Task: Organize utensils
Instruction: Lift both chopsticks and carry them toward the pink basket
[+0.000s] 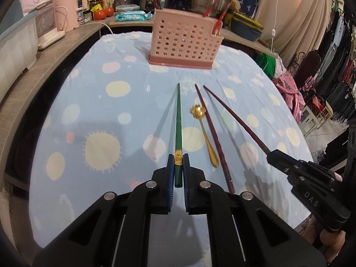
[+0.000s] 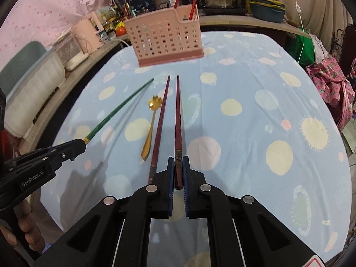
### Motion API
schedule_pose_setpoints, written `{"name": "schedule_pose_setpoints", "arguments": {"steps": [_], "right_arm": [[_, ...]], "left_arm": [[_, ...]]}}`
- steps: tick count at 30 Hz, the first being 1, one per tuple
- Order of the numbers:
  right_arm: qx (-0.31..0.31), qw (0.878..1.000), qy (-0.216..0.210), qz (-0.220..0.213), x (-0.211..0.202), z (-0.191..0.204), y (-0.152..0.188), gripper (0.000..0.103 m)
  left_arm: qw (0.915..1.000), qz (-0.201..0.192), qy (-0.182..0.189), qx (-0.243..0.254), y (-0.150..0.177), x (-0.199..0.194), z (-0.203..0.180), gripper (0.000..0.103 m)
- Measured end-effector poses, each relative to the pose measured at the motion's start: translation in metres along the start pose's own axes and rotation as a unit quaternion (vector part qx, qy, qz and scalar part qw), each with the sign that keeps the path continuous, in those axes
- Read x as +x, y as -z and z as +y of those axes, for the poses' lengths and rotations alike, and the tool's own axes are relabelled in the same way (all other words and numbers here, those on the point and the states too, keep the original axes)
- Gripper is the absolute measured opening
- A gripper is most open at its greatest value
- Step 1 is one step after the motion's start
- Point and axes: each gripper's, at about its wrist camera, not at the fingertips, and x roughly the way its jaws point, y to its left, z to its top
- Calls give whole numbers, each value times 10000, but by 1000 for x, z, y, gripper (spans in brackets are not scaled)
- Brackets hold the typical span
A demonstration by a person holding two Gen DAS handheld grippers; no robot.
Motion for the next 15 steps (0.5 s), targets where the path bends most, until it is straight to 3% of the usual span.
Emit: {"name": "schedule_pose_setpoints", "arguments": {"steps": [15], "right_arm": [[253, 9920, -140, -1231, -70, -14, -83, 7]], "left_arm": [[9956, -927, -18, -103, -68, -49, 9, 7]]}}
